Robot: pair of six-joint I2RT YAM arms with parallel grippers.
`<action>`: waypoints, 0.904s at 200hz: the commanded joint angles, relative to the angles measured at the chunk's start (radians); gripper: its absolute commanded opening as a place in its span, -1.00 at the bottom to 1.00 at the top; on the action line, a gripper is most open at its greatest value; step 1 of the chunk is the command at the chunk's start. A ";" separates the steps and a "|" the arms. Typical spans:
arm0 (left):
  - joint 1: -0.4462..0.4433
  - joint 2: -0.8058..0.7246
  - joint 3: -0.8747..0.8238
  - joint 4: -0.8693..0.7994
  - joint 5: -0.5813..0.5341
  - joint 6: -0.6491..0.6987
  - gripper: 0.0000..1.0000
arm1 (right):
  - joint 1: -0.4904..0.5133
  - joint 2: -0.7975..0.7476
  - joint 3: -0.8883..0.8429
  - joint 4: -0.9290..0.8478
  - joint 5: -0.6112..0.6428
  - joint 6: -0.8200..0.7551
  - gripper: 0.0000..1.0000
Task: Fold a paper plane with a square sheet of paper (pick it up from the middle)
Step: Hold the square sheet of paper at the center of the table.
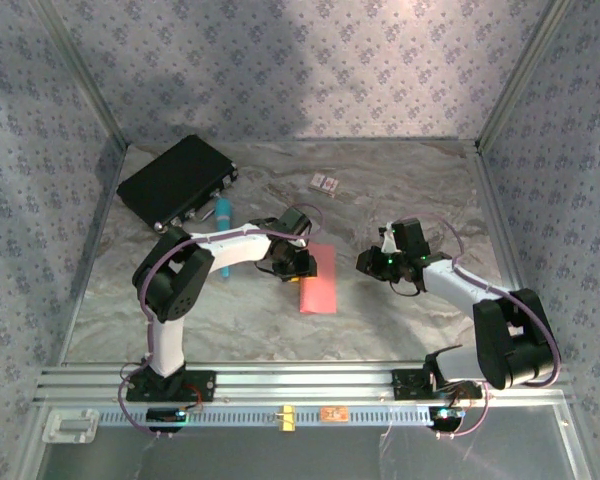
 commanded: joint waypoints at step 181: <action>-0.012 0.092 -0.020 -0.063 -0.093 0.007 -0.20 | 0.021 0.032 0.009 0.011 0.005 0.014 -0.60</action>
